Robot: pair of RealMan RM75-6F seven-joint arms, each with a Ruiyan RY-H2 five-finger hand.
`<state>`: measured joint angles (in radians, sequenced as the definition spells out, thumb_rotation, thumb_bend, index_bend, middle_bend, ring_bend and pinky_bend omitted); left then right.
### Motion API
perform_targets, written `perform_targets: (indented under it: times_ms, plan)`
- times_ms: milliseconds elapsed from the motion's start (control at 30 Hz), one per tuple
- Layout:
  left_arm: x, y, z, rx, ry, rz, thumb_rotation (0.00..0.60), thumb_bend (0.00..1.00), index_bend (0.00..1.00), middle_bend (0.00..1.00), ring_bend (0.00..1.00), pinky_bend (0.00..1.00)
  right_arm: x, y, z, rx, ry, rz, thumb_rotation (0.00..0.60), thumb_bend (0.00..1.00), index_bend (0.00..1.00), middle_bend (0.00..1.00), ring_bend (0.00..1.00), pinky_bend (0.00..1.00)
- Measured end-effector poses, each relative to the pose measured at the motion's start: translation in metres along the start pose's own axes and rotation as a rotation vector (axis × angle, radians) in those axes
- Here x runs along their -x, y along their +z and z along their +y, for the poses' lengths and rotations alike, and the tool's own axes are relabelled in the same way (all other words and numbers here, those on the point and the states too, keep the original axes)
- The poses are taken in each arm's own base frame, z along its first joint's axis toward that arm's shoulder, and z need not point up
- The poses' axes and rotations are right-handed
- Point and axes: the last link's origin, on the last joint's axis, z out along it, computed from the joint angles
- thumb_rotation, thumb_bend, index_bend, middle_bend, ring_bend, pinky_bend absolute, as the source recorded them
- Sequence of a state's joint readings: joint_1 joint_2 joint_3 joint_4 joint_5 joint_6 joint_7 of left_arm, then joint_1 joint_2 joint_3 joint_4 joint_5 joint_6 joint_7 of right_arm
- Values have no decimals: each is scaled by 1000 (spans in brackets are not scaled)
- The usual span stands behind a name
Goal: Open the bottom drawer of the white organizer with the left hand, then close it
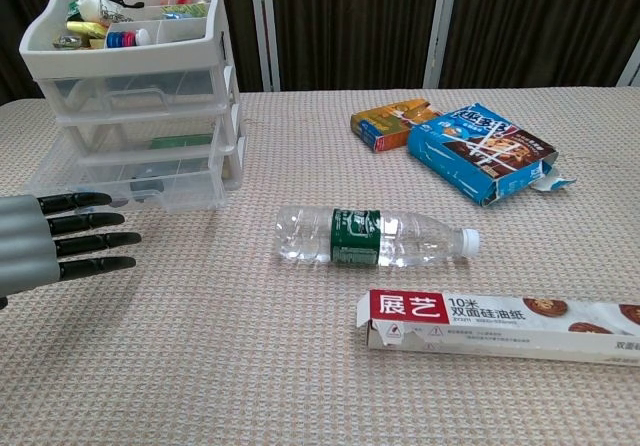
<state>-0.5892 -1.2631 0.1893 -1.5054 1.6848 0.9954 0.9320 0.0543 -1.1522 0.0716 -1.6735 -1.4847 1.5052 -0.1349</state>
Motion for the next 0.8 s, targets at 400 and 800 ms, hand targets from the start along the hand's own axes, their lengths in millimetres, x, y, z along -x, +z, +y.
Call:
perform_targets:
  times_ms: [400, 800]
  plan:
    - [-3, 32, -6, -42, -19, -16, 600, 225, 22, 0, 0, 37, 0, 0, 0, 0, 1, 1, 600, 8, 156, 0, 0, 0]
    - [3, 48, -21, -117, -47, -51, 600, 227, 15, 0, 0, 38, 0, 0, 0, -1, 3, 0, 600, 8, 155, 0, 0, 0]
